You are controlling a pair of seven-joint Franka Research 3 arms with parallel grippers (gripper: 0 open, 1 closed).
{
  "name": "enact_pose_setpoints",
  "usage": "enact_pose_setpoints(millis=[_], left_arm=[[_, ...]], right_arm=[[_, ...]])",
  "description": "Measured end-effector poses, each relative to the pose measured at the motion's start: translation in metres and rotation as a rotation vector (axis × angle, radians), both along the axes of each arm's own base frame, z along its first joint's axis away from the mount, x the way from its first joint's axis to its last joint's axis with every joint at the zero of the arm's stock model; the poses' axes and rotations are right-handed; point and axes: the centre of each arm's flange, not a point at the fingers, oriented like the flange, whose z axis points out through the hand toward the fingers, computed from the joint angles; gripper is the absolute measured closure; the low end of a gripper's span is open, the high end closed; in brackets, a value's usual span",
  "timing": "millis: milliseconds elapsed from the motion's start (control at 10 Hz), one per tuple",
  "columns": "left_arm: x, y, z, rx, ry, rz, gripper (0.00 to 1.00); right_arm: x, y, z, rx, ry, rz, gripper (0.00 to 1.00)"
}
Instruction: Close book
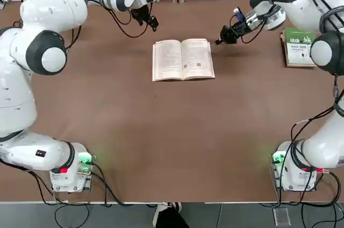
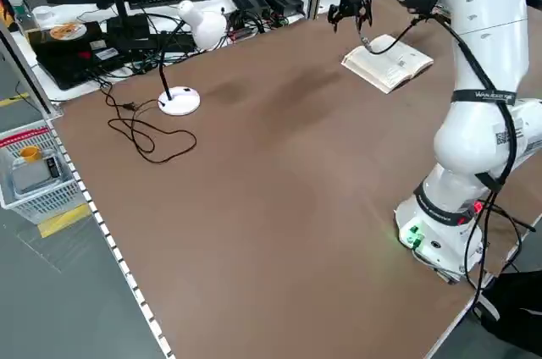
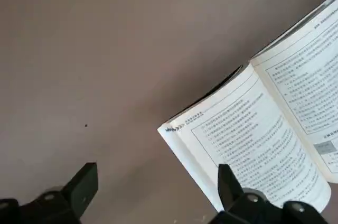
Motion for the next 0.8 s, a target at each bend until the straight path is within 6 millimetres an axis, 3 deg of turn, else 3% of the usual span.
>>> enact_pose_setpoints(millis=[800], left_arm=[[-0.001, -0.005, -0.005, -0.005, -0.003, -0.005, 0.00]], right_arm=[[-0.011, 0.035, -0.024, 0.030, -0.025, -0.017, 0.99]])
